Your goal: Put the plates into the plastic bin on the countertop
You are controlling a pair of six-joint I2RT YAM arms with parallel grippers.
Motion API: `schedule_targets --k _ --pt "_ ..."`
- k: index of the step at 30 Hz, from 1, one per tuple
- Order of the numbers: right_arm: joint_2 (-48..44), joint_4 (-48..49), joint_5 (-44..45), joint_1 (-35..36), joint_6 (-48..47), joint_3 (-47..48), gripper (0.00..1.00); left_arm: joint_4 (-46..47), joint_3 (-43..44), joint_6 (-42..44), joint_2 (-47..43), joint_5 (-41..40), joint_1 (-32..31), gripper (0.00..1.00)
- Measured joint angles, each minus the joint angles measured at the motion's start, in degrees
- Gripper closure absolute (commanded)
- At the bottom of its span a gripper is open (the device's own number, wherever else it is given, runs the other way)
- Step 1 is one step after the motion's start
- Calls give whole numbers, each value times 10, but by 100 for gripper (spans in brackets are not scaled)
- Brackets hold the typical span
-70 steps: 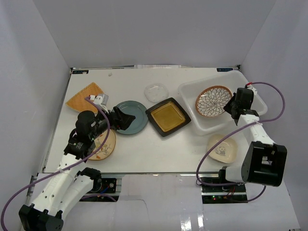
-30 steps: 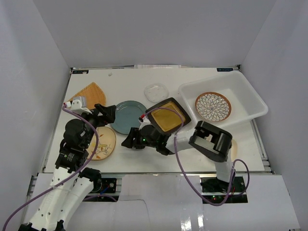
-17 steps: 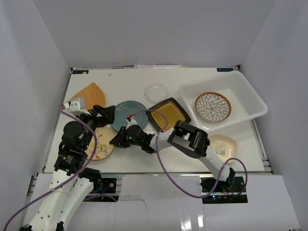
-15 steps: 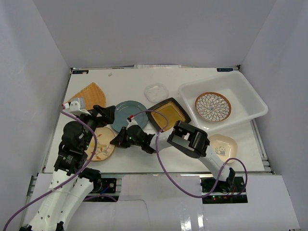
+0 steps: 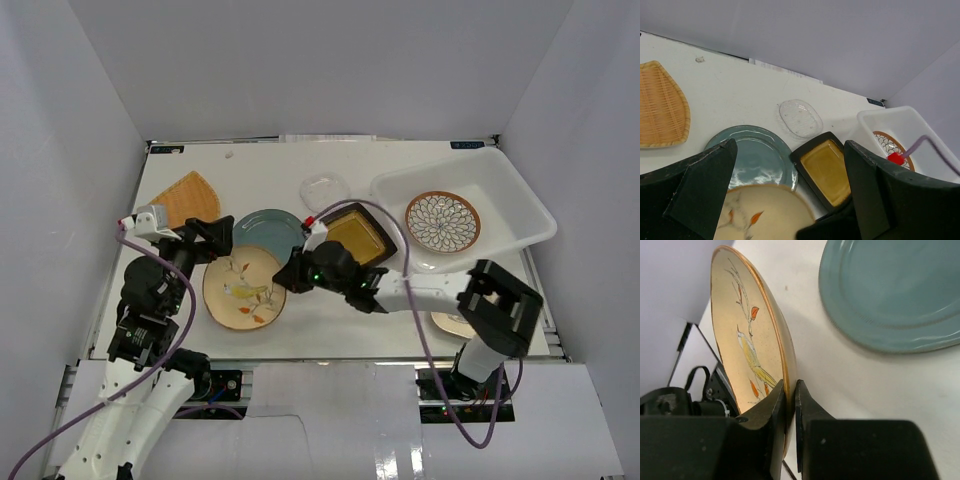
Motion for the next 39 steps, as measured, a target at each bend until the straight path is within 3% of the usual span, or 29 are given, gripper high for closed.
schedule_targets --k 4,8,12,16,19,27,29,35,37,39 --pt "-147 -47 -26 -112 -45 -31 92 -1 0 -14 -1 -5 0 3" --pt "-289 -99 -13 -311 -72 -44 92 -6 0 -50 8 -4 0 6" --pt "-351 -127 -7 -516 -83 -52 92 -13 -13 -107 47 7 0 6" --pt "-333 -150 -18 -669 -90 -68 92 -11 -71 -172 104 39 0 4" --pt "-282 -167 -42 -740 -88 -81 92 -10 -116 -211 151 56 0 4" --pt "-158 -188 -109 -778 -64 -98 91 48 -200 -275 204 38 0 4" --pt "-142 -174 -125 -780 -58 -97 82 75 -209 -285 238 26 0 4" --pt "-123 -143 -160 -783 -26 -97 2 156 -212 -301 356 9 16 6" --pt "-126 -141 -163 -783 -28 -97 10 186 -212 -304 376 8 25 10" --pt "-138 -140 -170 -782 -30 -102 10 214 -212 -306 395 9 37 15"
